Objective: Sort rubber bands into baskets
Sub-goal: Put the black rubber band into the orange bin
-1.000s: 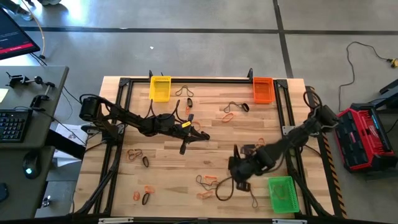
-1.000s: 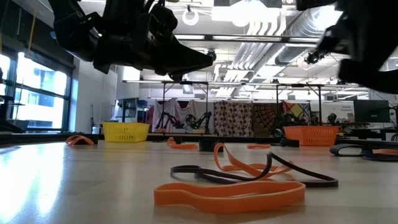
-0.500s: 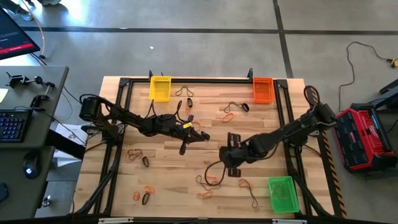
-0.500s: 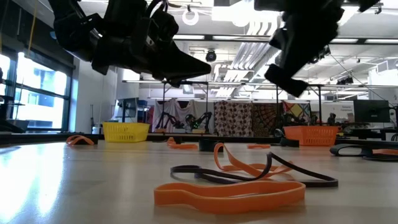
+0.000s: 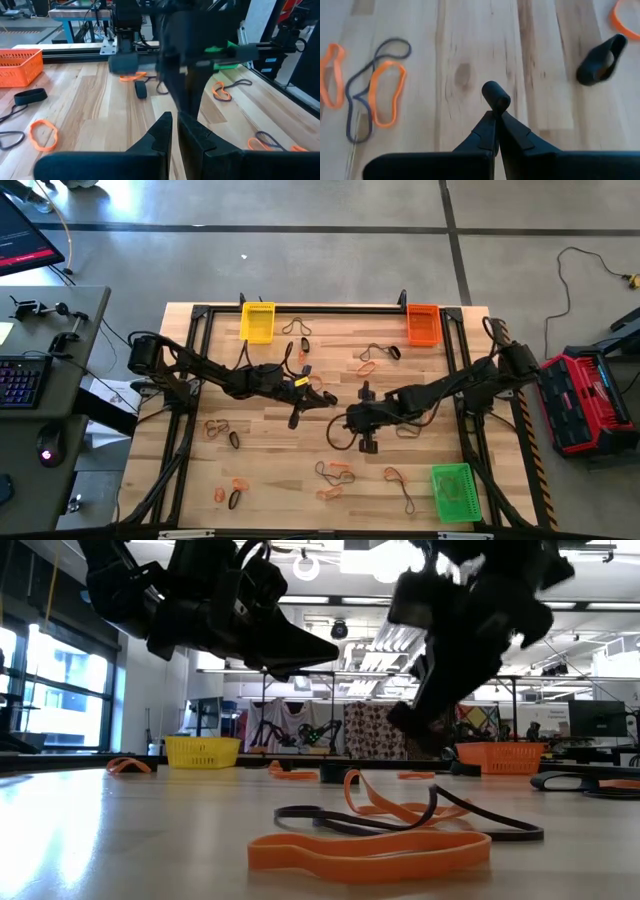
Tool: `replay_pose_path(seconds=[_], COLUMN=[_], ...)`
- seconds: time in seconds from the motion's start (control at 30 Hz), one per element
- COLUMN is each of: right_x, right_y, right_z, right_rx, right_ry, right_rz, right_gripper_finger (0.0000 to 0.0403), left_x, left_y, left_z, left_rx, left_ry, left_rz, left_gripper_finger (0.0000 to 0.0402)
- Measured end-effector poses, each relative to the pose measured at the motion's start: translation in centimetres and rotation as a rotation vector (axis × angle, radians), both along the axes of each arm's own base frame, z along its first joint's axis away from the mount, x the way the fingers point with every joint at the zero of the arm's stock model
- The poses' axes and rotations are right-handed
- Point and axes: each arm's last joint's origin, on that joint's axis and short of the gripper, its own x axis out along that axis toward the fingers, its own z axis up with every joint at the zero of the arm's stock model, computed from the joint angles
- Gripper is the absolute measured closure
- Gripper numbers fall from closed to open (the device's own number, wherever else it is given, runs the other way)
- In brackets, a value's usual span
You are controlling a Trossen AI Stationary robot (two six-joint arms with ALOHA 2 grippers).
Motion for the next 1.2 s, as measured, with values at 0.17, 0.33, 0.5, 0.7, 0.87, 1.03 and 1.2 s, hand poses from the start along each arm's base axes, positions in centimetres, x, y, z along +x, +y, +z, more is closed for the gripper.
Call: replay_pose_path(seconds=[0.17, 0.33, 0.5, 0.7, 0.87, 1.03, 1.2], right_x=[-1.2, -2.8, -4.4, -6.4, -7.6, -8.6, -9.8], right_y=[-1.7, -4.3, -7.6, -11.7, -14.4, -16.6, -18.2], right_z=[-1.3, -0.8, 0.7, 2.2, 3.0, 3.0, 2.5], right_rx=[0.023, 0.015, -0.045, -0.114, -0.171, -0.139, -0.168], right_ry=[-0.071, -0.15, -0.23, -0.29, -0.308, -0.299, -0.236], right_rz=[-0.04, -0.106, -0.183, -0.354, -0.5, -0.648, -0.863], right_gripper_finger=[0.0403, 0.0403, 0.0403, 0.0403, 0.0403, 0.0403, 0.0403], left_x=[0.0, 0.0, 0.0, 0.0, 0.0, 0.0, 0.0], left_y=[0.0, 0.0, 0.0, 0.0, 0.0, 0.0, 0.1], left_z=[0.0, 0.0, 0.0, 0.0, 0.1, 0.1, 0.1], left_rx=[0.0, 0.002, 0.002, 0.002, 0.003, 0.004, 0.003], left_ry=[0.001, 0.001, 0.0, 0.0, -0.007, -0.008, -0.008], left_rz=[0.001, 0.002, 0.004, 0.004, 0.008, 0.008, 0.008], left_gripper_finger=[0.0383, 0.0383, 0.0383, 0.0383, 0.0383, 0.0383, 0.0383])
